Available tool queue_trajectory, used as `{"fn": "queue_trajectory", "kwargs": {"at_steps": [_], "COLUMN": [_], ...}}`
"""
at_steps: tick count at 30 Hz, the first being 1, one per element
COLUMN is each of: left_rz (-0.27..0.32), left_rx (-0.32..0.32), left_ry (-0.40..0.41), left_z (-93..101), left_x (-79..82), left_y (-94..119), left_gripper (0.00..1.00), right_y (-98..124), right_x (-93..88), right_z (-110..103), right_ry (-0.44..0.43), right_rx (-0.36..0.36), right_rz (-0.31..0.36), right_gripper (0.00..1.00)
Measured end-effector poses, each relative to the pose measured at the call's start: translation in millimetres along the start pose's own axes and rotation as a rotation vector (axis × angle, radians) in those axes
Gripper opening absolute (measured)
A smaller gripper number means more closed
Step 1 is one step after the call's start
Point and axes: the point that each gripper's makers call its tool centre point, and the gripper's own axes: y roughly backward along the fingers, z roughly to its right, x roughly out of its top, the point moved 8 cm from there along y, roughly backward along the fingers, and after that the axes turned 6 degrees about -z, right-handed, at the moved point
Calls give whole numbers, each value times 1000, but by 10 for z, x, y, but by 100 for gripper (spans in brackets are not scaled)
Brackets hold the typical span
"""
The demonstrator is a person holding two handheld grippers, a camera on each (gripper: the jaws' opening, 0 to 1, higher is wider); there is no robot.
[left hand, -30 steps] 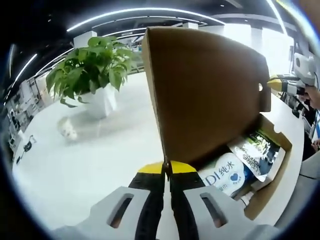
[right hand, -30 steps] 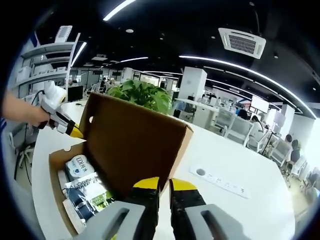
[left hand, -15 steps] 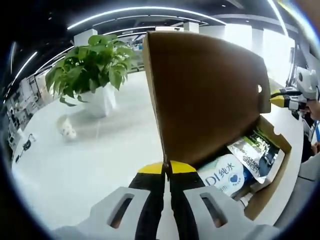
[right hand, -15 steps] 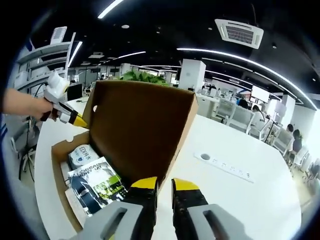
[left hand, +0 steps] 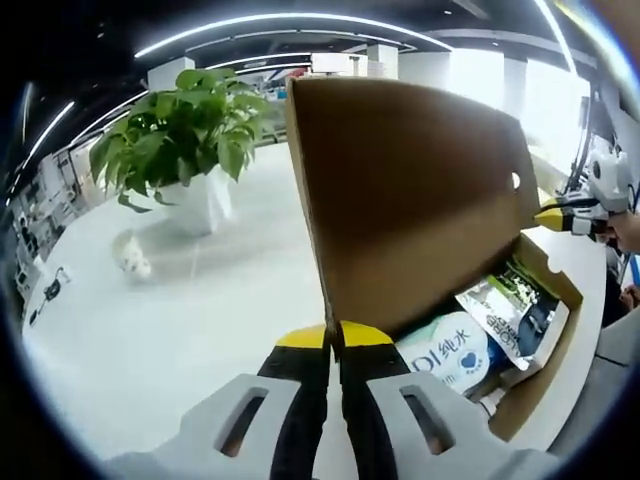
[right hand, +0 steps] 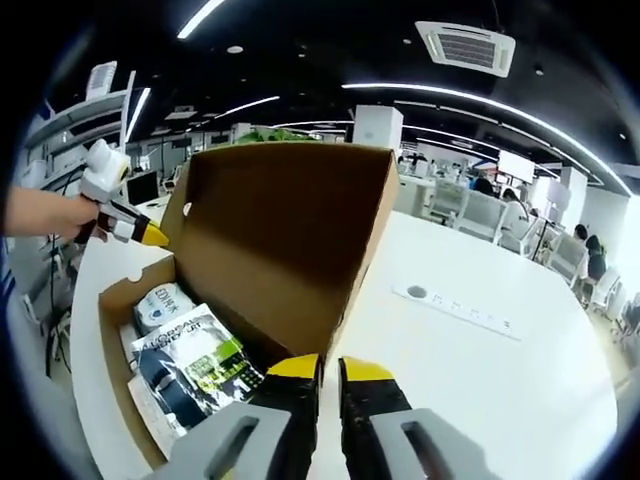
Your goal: Operate the shoe box by opening the lid, removing the specified soft item, and placing it in the target area until the item is outside and the box remains undamaged.
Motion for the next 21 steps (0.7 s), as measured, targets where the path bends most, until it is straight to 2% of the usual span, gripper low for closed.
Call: {"fn": "queue_trajectory", "kwargs": {"at_steps": [5, 21], "left_rz": [-4, -9], "left_rx": [-2, -4], "left_ry": [-2, 13], "left_z": [2, -13], "left_x": [10, 57], "left_y": [-6, -60], "left_gripper": [1, 1], "right_y": [-28, -72], "right_x": [-2, 26], "right_z": [-16, 35], "right_ry": [-32, -45], "right_rx": [8, 22], "right_rz": [-2, -8], "right_gripper": [0, 0]}}
